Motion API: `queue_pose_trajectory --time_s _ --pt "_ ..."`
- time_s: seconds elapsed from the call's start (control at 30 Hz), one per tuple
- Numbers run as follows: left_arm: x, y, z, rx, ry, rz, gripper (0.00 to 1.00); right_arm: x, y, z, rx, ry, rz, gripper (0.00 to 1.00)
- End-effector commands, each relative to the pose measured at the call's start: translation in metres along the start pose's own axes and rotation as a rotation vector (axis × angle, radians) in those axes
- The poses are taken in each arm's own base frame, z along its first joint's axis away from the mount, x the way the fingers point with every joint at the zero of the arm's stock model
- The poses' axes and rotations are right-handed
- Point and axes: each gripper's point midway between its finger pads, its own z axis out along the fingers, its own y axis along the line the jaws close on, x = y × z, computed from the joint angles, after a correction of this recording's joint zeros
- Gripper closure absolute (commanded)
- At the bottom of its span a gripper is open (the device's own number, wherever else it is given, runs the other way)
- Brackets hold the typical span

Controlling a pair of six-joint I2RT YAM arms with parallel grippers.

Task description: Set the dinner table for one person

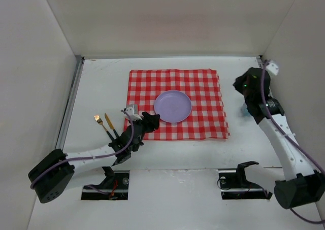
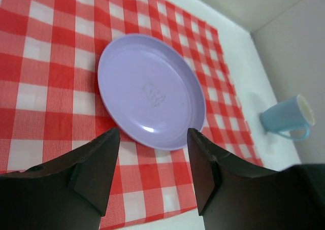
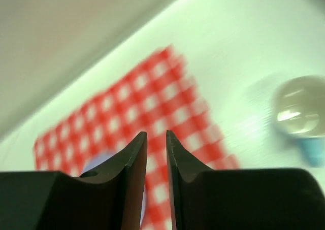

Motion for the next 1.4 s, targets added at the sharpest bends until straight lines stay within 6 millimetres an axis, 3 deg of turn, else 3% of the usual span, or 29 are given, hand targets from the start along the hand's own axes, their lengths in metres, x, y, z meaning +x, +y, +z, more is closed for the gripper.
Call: queue_pose_trajectory --time_s 0.0,0.07,0.2,0.27,0.43,0.6,0.83,1.07,1.13,1.23,1.37 --pt "0.004 -0.028 0.007 0.082 0.017 -0.004 0.47 -0.020 -0.088 -0.002 0.337 -0.136 0.004 0.74" --pt "0.013 -0.032 0.009 0.094 0.045 0.014 0.47 -0.024 -0.115 -0.001 0.408 -0.155 0.027 0.73" --pt "0.021 -0.033 0.012 0.097 0.064 0.032 0.47 -0.024 -0.167 -0.002 0.537 -0.188 0.087 0.49" --pt "0.021 -0.034 0.012 0.100 0.063 0.032 0.47 -0.018 -0.186 0.001 0.577 -0.191 0.102 0.41" --pt "0.023 -0.033 0.013 0.096 0.068 0.036 0.47 0.014 -0.214 0.022 0.630 -0.118 0.099 0.39" --pt "0.024 -0.031 0.014 0.089 0.069 0.039 0.47 0.042 -0.214 0.051 0.582 -0.031 0.111 0.41" --pt "0.025 -0.031 0.015 0.088 0.073 0.040 0.47 0.045 -0.213 0.068 0.558 -0.020 0.125 0.42" --pt "0.025 -0.031 0.014 0.089 0.071 0.040 0.47 0.060 -0.226 0.082 0.586 0.034 0.150 0.55" --pt "0.024 -0.032 0.013 0.095 0.069 0.034 0.47 0.065 -0.226 0.085 0.573 0.047 0.161 0.64" --pt "0.023 -0.034 0.012 0.100 0.066 0.034 0.47 0.056 -0.223 0.078 0.564 0.017 0.158 0.81" --pt "0.026 -0.033 0.013 0.095 0.076 0.033 0.47 0.018 -0.204 0.063 0.532 -0.052 0.148 0.86"
